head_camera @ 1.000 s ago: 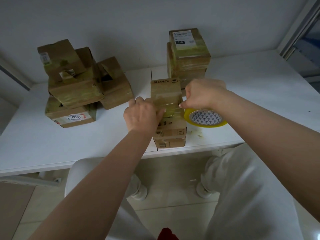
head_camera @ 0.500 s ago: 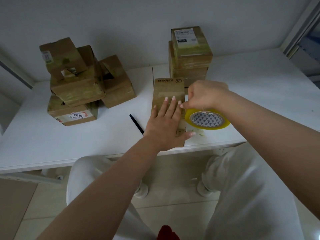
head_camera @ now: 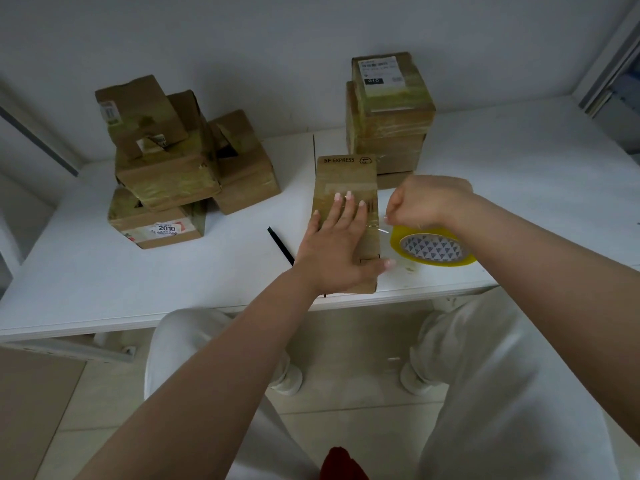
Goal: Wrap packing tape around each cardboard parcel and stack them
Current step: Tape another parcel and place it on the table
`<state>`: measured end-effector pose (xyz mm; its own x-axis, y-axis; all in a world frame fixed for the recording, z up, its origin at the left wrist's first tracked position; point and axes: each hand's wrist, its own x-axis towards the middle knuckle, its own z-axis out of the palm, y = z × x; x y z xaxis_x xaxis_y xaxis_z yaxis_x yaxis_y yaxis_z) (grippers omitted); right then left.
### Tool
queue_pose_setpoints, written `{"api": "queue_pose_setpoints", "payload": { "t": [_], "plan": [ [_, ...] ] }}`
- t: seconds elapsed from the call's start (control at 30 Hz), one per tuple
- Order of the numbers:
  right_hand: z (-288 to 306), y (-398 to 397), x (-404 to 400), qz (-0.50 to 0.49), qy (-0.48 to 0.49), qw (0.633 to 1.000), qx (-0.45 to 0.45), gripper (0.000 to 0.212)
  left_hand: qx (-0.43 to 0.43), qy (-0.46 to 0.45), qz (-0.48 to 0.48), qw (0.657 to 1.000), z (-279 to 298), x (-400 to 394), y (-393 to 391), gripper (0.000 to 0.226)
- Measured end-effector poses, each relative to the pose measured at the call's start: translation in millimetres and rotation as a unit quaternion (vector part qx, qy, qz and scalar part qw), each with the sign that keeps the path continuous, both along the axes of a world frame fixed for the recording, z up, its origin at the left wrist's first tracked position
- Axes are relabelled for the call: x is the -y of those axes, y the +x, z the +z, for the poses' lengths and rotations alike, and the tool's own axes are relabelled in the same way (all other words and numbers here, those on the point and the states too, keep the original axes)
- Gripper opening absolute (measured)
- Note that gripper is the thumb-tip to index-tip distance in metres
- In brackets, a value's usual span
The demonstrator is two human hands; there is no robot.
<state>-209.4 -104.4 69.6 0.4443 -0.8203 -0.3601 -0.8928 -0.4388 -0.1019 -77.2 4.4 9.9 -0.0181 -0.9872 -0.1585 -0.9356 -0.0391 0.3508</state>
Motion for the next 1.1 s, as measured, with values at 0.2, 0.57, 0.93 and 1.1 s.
{"api": "queue_pose_setpoints", "payload": {
  "t": [0.2,0.57,0.93,1.1],
  "plan": [
    [-6.4,-10.2,-4.5,-0.015,-0.002,0.998,0.058,0.022,-0.278,-0.229,0.425,0.83,-15.3,-2.0,43.0,0.033],
    [-16.0,-10.5,-0.9,0.01,-0.012,0.997,0.079,0.018,-0.031,0.067,0.47,0.88,-93.7,24.2,66.3,0.055],
    [-17.8,-11.2,-4.3,0.009,-0.026,0.996,0.082,0.019,-0.15,-0.005,0.409,0.9,-75.2,-2.1,105.9,0.03],
    [-18.4,-10.8,-12.1,-0.002,-0.063,0.995,0.074,0.022,-0.231,-0.134,0.354,0.896,-28.2,-26.5,94.1,0.032]
  ]
}}
